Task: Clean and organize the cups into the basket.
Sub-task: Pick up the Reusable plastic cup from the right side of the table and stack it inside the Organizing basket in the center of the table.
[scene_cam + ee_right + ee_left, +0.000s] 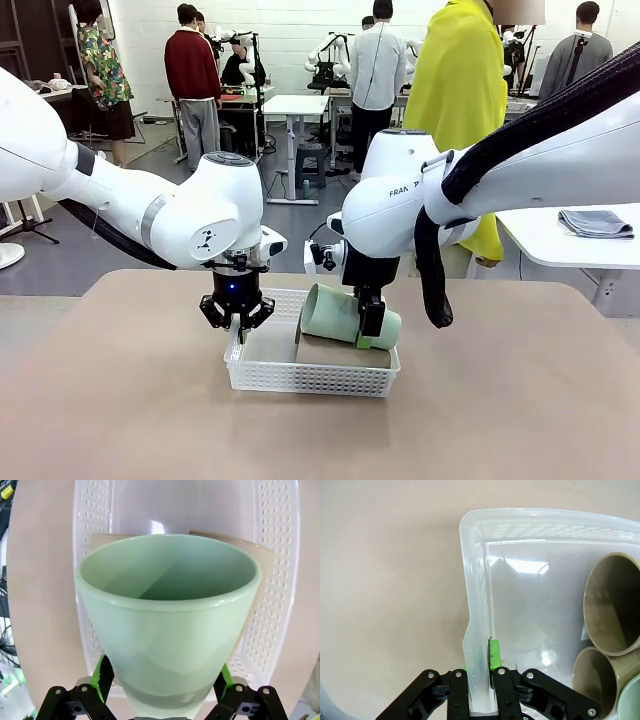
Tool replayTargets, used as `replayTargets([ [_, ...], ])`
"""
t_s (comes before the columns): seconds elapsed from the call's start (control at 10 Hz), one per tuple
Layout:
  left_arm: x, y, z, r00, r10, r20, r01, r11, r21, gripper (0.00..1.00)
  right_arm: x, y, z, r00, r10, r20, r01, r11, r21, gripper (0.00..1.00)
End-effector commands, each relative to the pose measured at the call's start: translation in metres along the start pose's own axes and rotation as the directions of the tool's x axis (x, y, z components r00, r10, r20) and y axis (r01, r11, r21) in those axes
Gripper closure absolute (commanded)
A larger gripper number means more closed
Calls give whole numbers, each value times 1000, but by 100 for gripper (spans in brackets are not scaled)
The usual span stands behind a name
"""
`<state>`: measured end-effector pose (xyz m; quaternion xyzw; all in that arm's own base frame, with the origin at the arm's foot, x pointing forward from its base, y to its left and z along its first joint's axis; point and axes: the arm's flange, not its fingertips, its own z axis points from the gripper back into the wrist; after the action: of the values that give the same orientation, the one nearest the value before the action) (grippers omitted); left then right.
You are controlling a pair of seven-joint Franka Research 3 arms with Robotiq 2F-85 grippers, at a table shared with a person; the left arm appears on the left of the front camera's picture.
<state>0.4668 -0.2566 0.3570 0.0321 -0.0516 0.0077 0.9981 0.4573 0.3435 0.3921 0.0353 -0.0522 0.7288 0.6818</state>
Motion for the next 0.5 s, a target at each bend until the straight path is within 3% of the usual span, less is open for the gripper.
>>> replayTargets([
  [0.0, 0, -1, 1, 1000, 0, 3, 0, 1000, 0, 100, -3, -2, 3, 999, 4, 49, -4, 1000, -4, 0],
  [0.1, 0, -1, 1, 1000, 0, 3, 0, 1000, 0, 100, -7, 3, 11, 996, 11, 85, -10, 1000, -7, 0],
  [0.4, 0, -1, 1, 1000, 0, 3, 0, 1000, 0, 100, -51, 30, 75, 944, 53, 325, -33, 997, -66, 0],
])
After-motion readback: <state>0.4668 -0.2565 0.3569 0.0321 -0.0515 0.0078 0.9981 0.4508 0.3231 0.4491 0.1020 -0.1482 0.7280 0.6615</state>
